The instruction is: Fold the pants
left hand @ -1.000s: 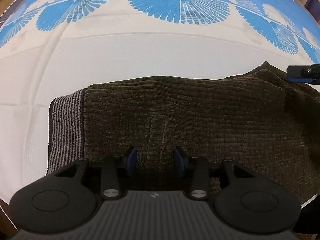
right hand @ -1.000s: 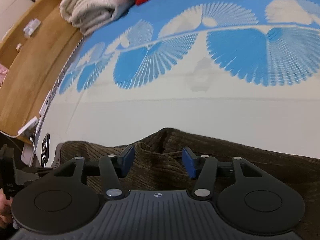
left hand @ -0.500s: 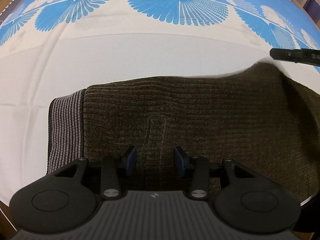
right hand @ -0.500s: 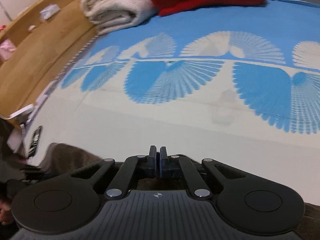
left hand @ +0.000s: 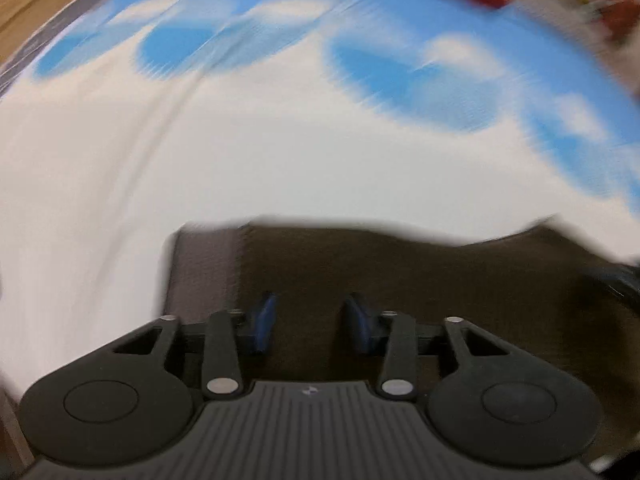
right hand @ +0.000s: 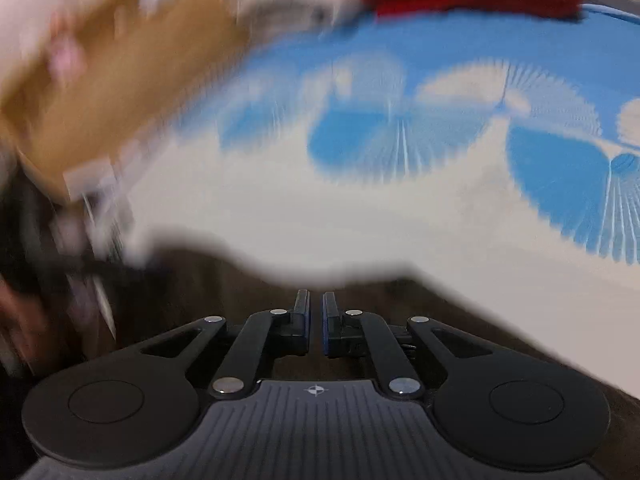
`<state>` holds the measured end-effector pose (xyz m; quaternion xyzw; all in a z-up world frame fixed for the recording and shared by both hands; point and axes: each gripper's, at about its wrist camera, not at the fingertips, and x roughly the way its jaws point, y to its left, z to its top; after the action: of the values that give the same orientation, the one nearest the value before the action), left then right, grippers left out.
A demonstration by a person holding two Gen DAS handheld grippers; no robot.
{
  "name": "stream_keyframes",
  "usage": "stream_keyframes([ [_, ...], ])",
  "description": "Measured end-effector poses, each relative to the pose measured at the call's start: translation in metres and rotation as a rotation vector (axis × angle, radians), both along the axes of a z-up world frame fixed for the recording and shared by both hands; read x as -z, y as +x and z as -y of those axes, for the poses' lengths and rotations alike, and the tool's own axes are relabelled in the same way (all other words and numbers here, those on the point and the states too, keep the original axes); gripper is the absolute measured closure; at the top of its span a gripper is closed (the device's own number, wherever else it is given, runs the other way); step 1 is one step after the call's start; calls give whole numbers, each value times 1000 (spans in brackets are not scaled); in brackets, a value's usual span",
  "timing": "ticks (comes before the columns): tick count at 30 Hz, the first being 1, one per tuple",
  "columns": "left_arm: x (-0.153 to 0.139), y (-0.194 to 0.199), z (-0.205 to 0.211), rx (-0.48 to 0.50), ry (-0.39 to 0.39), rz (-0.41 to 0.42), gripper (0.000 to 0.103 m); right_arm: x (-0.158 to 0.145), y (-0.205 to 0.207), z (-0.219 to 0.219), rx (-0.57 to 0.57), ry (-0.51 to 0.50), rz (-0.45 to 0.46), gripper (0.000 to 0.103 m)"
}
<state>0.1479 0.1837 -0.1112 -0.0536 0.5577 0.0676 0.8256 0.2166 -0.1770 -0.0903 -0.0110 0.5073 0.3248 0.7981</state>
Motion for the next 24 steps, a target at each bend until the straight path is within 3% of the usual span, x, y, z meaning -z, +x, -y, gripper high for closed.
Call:
stream_keyframes([
  [2,-2,0,-2,-29,-7,7,77,20,0,16,85,-208,-34,96],
  [4,-9,-3,2,-35,-8,37,72,15,3,47,182,-204,-56,98],
  [7,-20,-8,14,-1,5,90,65,-15,-6,101,377,-219,34,90],
  [9,-23,-10,21,26,-5,109,64,-35,-23,148,512,-190,84,69],
  [10,-25,-12,27,39,-13,117,64,-43,-34,169,580,-183,104,66],
  [18,-55,-35,92,186,-26,246,63,-77,-178,365,1108,-60,291,62],
  [21,-70,-57,118,254,-54,308,63,-61,-246,435,1324,40,288,61],
  [24,-75,-85,144,338,-74,343,61,-35,-304,480,1484,150,227,59],
])
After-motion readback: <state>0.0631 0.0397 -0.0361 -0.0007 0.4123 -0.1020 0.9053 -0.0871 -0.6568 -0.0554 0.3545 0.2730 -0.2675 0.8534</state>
